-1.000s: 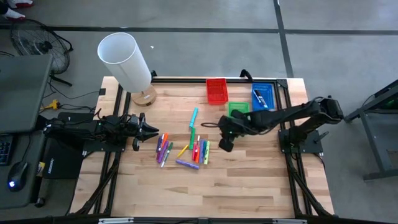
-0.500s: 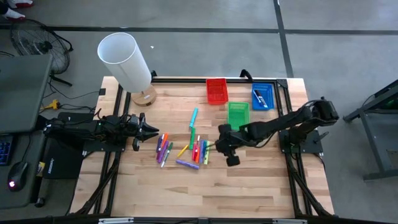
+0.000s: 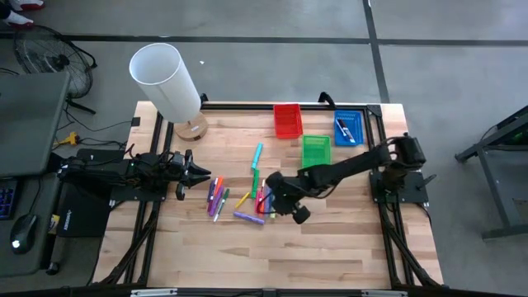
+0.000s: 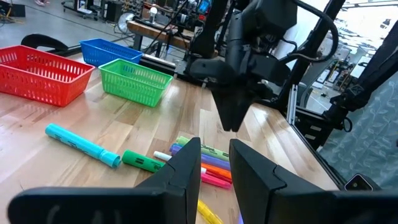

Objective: Pick & Place Markers
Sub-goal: Put the light green highlighter in the red bin

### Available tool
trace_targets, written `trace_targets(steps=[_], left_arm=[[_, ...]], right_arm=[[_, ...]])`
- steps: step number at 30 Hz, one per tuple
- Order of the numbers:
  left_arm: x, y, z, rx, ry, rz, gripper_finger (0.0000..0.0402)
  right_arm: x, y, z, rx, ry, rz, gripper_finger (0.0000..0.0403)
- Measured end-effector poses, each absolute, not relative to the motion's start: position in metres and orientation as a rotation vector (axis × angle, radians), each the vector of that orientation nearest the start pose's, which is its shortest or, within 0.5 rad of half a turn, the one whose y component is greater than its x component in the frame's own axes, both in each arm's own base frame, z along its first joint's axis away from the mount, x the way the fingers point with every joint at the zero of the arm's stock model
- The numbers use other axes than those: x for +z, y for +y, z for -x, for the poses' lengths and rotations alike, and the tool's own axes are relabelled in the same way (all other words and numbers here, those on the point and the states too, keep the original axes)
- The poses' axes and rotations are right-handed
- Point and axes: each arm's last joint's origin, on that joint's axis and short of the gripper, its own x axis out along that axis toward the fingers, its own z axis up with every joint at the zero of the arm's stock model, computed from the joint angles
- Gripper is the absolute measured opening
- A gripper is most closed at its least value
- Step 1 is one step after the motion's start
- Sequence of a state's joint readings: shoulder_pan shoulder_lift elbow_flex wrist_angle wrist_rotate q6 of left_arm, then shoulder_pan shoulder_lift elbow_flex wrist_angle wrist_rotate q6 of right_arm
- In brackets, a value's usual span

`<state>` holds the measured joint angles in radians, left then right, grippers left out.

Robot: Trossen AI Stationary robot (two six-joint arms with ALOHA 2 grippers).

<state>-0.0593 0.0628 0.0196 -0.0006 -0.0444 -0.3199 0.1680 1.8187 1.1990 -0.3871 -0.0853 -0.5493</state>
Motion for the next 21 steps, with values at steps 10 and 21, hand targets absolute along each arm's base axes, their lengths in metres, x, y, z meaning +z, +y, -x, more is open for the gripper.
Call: trace_targets(steps=[10, 21], left_arm=[[0.165, -0.005, -0.1, -0.008, 0.047, 0.317, 0.0083], [0.165, -0.005, -0.1, -0.008, 0.046, 0.318, 0.0083]], right_arm=[[0.176, 0.066, -0.388, 0.63, 0.998, 0.789, 0.0103], [0.157, 0.079, -0.387, 0.734, 1.048, 1.04, 0.0103]])
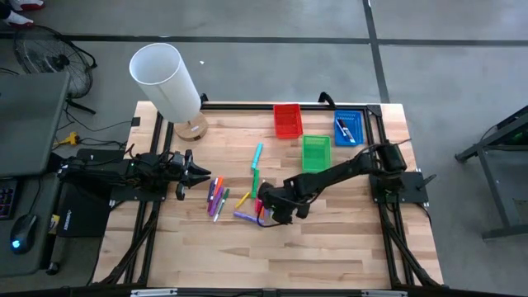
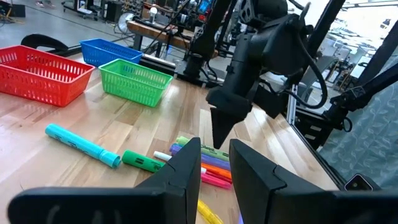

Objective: Pick & Place Markers
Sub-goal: Put the light green highlighter in the red bin

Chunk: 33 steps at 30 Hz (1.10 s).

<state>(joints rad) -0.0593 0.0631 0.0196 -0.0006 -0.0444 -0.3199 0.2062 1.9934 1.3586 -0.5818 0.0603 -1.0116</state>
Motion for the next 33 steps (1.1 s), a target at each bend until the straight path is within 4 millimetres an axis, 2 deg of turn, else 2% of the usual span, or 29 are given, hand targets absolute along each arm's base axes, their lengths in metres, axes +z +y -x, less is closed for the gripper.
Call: trace_targets(steps=[12, 20, 33], left_arm=[[0.165, -0.005, -0.1, -0.007, 0.046, 0.318, 0.0083], [0.165, -0.005, -0.1, -0.008, 0.046, 0.317, 0.0083], [0.165, -0.005, -0.1, -0.007, 0.046, 0.317, 0.0083]], right_arm=[[0.155, 0.077, -0.388, 0.738, 1.045, 1.093, 0.0103], [0.146, 0.077, -0.393, 0.746, 1.028, 1.108, 0.0103], [0.138, 0.074, -0.393, 0.709, 1.083, 0.895, 0.0103]])
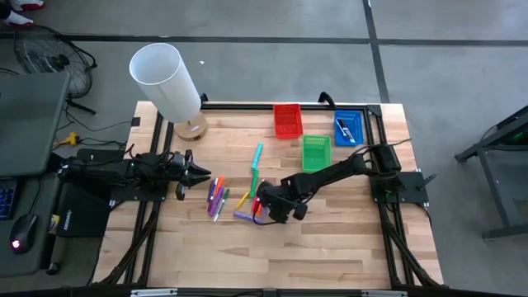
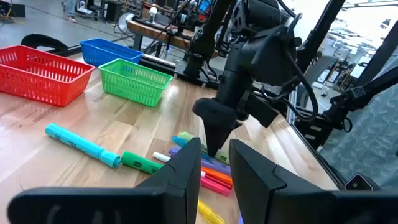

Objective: Pick & Place Markers
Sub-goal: Put the light green highlighter in the red bin

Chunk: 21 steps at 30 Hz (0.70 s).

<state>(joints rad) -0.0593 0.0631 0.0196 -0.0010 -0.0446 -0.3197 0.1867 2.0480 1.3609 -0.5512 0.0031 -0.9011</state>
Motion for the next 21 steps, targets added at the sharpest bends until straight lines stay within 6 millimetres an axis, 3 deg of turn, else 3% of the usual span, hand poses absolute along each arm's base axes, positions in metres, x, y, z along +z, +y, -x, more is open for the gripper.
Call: trace_targets(steps=[7, 16, 21], left_arm=[[0.1652, -0.0047, -0.1004, -0.008, 0.046, 0.317, 0.0083], [0.1652, -0.0047, -0.1004, -0.008, 0.046, 0.317, 0.0083], [0.1651, -0.0047, -0.1004, -0.008, 0.046, 0.317, 0.0083]], right_arm=[[0.1366, 0.0742, -0.3913, 0.595, 1.157, 0.683, 0.0102], [0.1361, 0.0735, -0.3892, 0.599, 1.185, 0.553, 0.0058], [0.1358, 0.0744, -0.3883, 0.515, 1.224, 0.422, 0.006]])
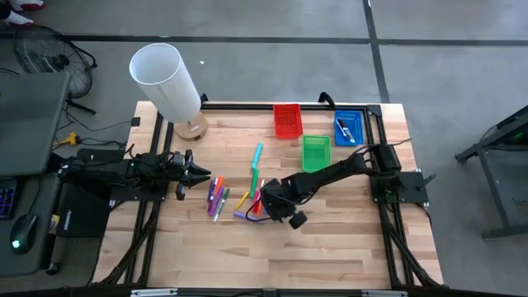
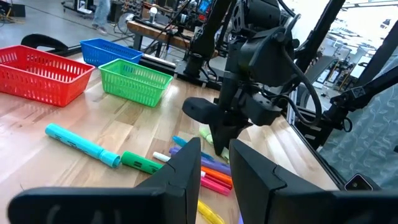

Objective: Pick & Place Markers
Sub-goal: Put the light green highlighter in the red bin

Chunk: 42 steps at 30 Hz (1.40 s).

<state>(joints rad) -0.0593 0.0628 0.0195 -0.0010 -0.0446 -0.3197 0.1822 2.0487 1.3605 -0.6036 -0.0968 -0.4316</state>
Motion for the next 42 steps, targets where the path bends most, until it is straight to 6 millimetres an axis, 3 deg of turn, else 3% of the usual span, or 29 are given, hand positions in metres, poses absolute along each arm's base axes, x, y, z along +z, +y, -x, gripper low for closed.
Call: trace_targets(steps=[15, 24, 34, 42], left_arm=[[0.165, -0.005, -0.1, -0.008, 0.046, 0.318, 0.0083], [0.165, -0.005, -0.1, -0.008, 0.046, 0.318, 0.0083], [0.165, -0.005, -0.1, -0.008, 0.046, 0.317, 0.0083], [0.165, -0.005, -0.1, -0.008, 0.046, 0.317, 0.0083]], right_arm=[[0.135, 0.074, -0.388, 0.151, 1.303, 0.003, 0.0052], [0.143, 0.076, -0.384, 0.045, 1.308, -0.073, 0.0051], [0.202, 0.066, -0.4, -0.103, 1.317, 0.049, 0.0051], [0.232, 0.015, -0.403, -0.317, 1.351, 0.138, 0.0051]])
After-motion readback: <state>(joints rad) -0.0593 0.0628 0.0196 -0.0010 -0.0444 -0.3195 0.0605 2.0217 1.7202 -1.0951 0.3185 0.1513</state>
